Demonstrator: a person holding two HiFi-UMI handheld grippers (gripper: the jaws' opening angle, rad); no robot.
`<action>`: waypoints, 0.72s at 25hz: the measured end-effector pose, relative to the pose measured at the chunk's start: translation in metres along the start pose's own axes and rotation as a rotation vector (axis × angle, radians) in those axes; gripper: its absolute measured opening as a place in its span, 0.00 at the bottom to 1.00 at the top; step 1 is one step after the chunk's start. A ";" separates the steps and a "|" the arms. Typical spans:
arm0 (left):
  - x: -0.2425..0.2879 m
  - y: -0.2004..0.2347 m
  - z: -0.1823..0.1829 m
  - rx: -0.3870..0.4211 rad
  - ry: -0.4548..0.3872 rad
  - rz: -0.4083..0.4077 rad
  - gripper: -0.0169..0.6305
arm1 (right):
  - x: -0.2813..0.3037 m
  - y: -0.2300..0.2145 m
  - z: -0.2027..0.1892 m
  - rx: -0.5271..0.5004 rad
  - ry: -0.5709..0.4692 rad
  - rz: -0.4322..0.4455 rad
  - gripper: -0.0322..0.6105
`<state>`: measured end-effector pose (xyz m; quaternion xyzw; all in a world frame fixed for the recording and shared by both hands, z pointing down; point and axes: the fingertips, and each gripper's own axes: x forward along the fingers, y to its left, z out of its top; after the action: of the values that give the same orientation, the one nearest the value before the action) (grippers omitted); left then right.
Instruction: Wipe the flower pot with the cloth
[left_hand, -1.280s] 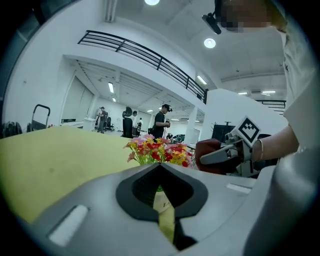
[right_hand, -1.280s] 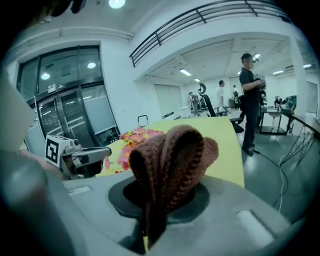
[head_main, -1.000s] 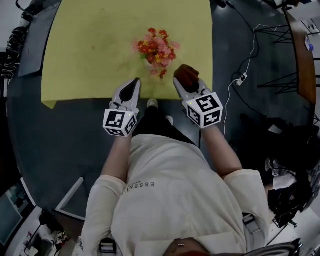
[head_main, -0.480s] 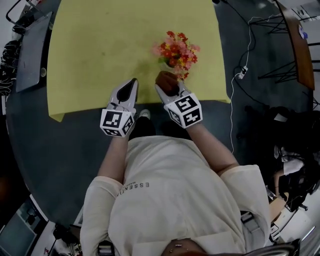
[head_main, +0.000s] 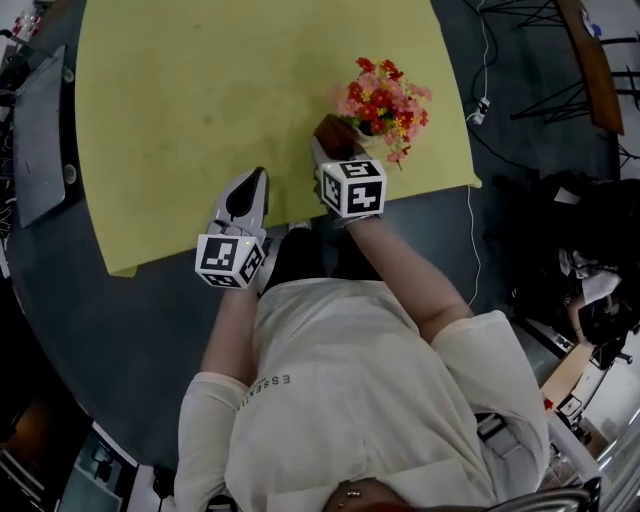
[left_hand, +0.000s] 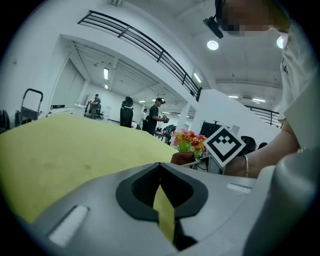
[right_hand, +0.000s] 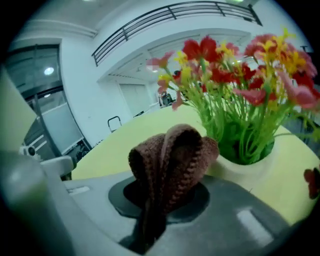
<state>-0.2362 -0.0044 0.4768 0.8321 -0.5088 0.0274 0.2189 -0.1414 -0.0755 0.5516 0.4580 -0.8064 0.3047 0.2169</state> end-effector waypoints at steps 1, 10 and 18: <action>0.001 0.003 -0.002 -0.011 0.004 -0.005 0.05 | 0.006 -0.005 0.000 0.037 0.000 -0.019 0.12; 0.011 0.002 -0.009 -0.021 0.027 -0.082 0.05 | 0.003 -0.031 -0.008 0.168 -0.009 -0.107 0.12; 0.022 -0.010 -0.005 -0.007 0.026 -0.121 0.05 | -0.030 -0.056 -0.030 0.222 0.016 -0.142 0.12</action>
<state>-0.2158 -0.0166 0.4839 0.8602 -0.4548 0.0231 0.2296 -0.0760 -0.0586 0.5706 0.5325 -0.7316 0.3795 0.1925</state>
